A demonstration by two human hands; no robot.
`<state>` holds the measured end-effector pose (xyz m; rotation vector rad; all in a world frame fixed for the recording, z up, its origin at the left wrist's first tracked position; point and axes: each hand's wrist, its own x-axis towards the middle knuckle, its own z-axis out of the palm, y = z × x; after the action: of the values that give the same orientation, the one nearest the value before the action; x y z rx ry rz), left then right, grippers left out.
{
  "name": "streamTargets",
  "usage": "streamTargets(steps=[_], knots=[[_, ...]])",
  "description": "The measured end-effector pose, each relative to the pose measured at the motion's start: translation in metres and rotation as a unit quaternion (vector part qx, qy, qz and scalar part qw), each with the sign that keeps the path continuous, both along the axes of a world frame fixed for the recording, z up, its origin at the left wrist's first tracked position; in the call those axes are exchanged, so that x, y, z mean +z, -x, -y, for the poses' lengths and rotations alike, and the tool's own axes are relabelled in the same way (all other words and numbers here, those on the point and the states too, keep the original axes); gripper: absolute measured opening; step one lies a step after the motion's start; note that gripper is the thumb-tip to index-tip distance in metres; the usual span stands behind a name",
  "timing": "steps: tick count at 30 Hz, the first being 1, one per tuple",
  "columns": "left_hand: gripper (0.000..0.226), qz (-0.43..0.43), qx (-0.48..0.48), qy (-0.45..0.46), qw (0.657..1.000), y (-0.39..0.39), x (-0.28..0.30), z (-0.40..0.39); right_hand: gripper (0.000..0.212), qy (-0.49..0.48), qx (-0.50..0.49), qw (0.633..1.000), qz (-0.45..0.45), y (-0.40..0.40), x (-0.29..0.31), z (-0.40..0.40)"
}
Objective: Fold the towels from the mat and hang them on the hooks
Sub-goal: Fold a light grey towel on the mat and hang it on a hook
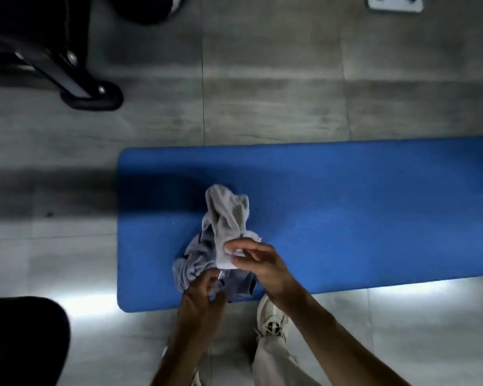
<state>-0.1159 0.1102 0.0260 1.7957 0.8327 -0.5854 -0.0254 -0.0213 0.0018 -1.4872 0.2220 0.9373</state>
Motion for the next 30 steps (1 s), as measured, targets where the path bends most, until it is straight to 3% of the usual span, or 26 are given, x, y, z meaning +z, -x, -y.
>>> streamTargets(steps=[6, 12, 17, 21, 26, 30], knots=[[0.039, 0.092, -0.012, -0.015, 0.996, -0.016, 0.14, 0.0, 0.02, -0.111, -0.023, 0.993, 0.031, -0.022, 0.218, 0.007], [0.039, 0.288, 0.05, 0.01, 0.956, -0.024, 0.304, 0.005, 0.039, -0.22, -0.059, 0.971, 0.073, -0.024, 0.421, -0.005], [0.017, 0.34, 0.046, 0.03, 0.939, -0.003, 0.406, 0.007, 0.054, -0.254, -0.109, 0.951, 0.14, 0.0, 0.556, -0.001], [0.02, 0.351, 0.031, 0.102, 0.93, 0.012, 0.465, -0.001, 0.051, -0.238, -0.165, 0.937, 0.198, 0.033, 0.621, 0.017], [0.013, 0.331, 0.033, 0.184, 0.925, 0.016, 0.527, -0.012, 0.048, -0.133, -0.173, 0.938, 0.27, 0.058, 0.669, 0.042], [0.028, 0.33, -0.112, 0.201, 0.916, 0.022, 0.557, -0.002, 0.049, -0.13, -0.223, 0.924, 0.281, 0.08, 0.691, 0.082]])
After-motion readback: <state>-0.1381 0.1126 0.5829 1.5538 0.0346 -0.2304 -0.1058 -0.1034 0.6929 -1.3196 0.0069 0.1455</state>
